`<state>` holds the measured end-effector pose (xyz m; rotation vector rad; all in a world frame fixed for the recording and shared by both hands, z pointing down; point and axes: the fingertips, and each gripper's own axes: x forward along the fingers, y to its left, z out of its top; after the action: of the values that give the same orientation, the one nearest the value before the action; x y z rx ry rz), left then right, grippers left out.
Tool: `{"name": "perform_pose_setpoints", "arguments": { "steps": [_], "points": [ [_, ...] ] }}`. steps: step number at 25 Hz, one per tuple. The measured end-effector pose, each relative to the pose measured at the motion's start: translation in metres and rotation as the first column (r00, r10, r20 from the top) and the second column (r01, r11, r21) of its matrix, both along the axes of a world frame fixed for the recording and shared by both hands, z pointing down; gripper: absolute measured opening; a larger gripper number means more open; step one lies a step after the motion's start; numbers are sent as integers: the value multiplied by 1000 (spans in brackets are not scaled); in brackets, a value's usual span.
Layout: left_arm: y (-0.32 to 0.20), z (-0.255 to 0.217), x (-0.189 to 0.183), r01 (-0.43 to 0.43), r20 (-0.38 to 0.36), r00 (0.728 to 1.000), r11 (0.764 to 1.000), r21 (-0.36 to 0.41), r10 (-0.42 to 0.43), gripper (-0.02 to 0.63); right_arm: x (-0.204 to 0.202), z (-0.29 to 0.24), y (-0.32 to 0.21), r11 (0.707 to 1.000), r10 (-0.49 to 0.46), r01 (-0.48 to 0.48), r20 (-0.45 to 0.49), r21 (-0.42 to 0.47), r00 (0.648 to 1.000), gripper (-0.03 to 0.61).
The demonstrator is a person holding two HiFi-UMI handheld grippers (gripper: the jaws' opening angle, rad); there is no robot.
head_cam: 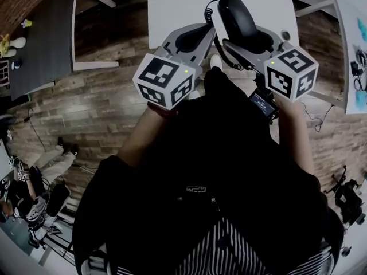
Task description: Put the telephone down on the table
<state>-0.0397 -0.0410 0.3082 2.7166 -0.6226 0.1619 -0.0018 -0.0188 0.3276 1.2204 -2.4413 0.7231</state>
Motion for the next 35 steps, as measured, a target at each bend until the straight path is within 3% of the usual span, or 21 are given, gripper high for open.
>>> {"name": "perform_pose_setpoints", "arguments": {
  "steps": [11,26,35],
  "points": [
    [-78,-18,51,73,7,997,997,14,-73,6,51,-17,-85,995,-97,97,25,17,995,276],
    [-143,-9,119,141,28,990,990,-17,-140,6,124,5,-160,986,-163,166,102,-21,981,276],
    [-156,16,120,187,94,979,980,-73,-180,6,139,29,-180,978,-187,197,130,-71,974,276]
  ]
}}
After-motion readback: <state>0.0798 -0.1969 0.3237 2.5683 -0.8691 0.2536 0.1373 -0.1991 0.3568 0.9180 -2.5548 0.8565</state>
